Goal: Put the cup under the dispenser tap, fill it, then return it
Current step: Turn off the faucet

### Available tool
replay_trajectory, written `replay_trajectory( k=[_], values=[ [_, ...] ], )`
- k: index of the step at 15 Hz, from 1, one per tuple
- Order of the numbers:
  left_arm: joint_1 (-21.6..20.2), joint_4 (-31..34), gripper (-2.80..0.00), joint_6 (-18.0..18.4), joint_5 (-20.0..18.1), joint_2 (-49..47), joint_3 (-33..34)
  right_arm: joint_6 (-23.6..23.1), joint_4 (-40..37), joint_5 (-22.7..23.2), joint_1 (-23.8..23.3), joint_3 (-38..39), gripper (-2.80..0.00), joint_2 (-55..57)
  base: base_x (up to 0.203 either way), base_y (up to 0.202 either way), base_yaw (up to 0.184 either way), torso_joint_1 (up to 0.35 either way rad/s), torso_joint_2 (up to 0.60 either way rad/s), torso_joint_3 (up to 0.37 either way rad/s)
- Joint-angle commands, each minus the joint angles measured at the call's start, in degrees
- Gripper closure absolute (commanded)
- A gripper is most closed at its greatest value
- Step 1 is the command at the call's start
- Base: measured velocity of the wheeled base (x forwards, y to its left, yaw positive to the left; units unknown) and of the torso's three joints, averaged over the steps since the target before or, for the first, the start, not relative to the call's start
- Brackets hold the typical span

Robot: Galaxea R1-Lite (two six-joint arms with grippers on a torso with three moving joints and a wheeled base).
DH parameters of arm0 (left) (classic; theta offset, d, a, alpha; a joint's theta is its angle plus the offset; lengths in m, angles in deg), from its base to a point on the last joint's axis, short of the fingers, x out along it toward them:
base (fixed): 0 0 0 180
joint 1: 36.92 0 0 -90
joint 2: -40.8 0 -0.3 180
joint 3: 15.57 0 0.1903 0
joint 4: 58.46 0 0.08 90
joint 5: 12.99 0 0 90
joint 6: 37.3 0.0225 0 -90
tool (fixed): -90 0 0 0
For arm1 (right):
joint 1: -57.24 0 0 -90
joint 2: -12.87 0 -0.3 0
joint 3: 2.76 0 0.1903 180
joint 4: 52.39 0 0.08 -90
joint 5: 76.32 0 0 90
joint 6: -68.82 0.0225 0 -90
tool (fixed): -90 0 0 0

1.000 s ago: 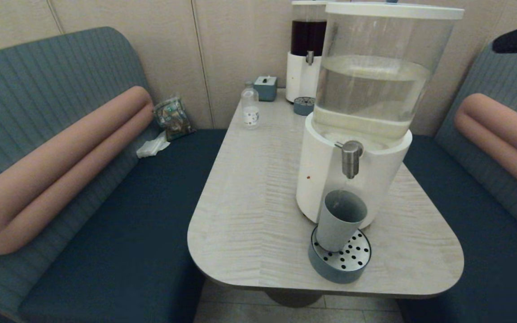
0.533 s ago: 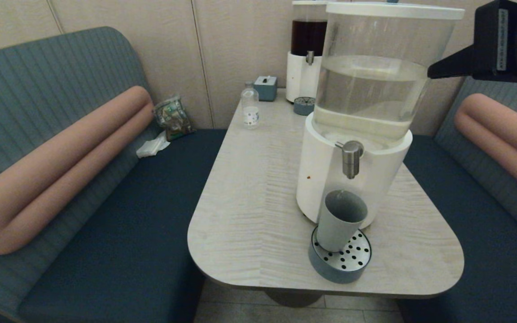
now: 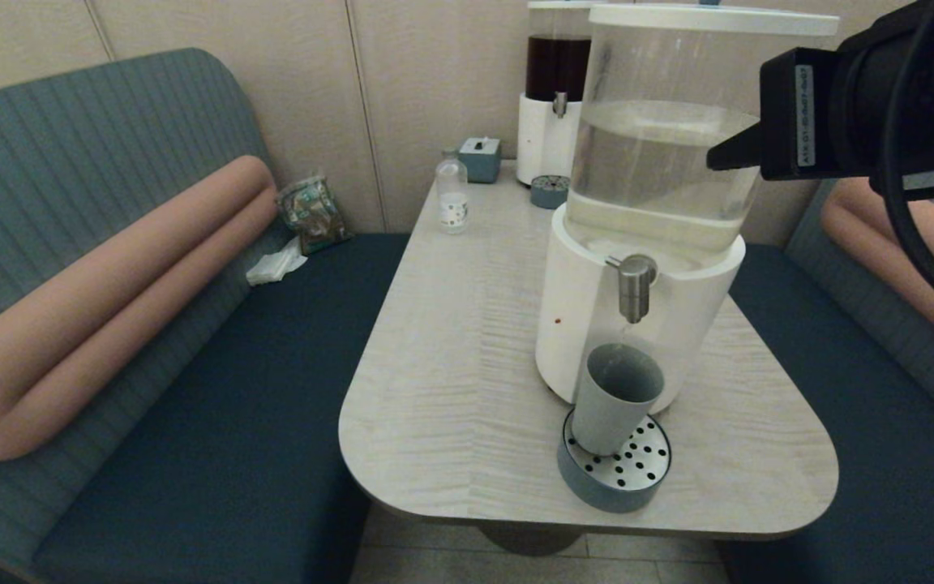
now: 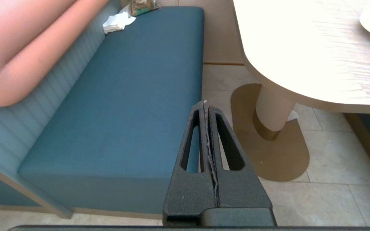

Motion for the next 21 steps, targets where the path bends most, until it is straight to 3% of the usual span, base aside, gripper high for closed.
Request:
replay_trajectory(
  k=[1,19,21],
  values=[
    [0.0,0.0,0.0,-0.1,0.0,-0.1,0.0,0.2,-0.3,-0.1,0.4,0.1,0.0,1.1,0.0,0.0,0.0,0.0,0.0,0.0],
    [0.0,0.0,0.0,0.0,0.0,-0.1,0.0,2.2,-2.6,-0.2,3.6,0.5,0.0,9.3,0.0,0.0,0.0,0.0,0.0,0.0],
    [0.0,0.0,0.0,0.0,0.0,-0.1,0.0,1.9,-2.6,-1.8,3.7,0.3,0.0,10.1,0.0,0.0,0.0,0.0,0.0,0.0]
  ],
)
